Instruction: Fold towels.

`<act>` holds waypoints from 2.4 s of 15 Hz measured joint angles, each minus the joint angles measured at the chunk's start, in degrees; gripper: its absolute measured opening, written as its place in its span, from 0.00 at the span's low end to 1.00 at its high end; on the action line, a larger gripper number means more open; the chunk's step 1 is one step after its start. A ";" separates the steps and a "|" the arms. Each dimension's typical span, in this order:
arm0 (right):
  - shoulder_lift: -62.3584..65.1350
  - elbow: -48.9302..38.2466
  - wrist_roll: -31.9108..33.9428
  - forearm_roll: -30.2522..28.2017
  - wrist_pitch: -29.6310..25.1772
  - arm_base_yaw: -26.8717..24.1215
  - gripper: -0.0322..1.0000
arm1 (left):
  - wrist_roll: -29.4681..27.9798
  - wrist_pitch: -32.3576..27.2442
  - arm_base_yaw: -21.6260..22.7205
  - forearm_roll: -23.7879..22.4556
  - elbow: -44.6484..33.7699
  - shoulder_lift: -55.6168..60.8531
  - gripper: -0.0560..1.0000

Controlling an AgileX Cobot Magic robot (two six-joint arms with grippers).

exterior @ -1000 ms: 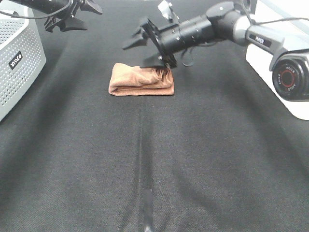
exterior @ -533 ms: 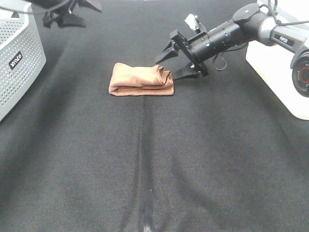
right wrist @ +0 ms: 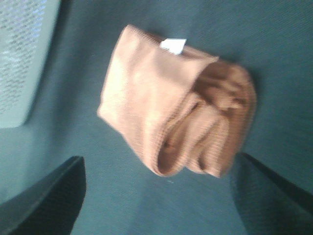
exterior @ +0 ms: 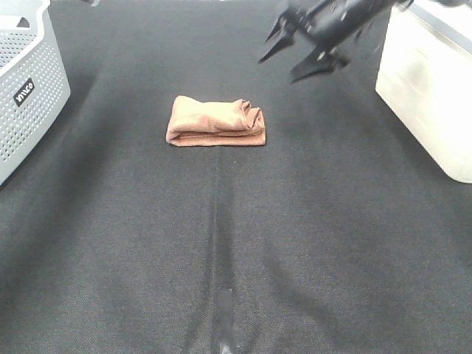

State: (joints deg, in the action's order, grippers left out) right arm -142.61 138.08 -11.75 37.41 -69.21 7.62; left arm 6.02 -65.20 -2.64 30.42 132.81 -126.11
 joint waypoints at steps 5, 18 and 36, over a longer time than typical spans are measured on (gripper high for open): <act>15.81 -5.39 3.09 -12.49 -0.11 0.00 0.78 | -4.58 -4.07 0.00 -13.41 0.00 11.52 0.65; 83.08 -72.36 2.98 -23.26 -0.63 0.00 0.77 | -0.97 -4.24 -0.11 -23.20 -57.41 67.38 0.65; 142.95 -109.03 6.53 -34.15 7.73 0.06 0.77 | 10.71 3.72 -0.11 -18.22 -103.88 126.39 0.65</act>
State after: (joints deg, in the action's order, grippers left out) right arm 0.34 29.05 -5.21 3.27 -61.48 7.68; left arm 16.73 -61.48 -2.75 12.20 28.93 0.29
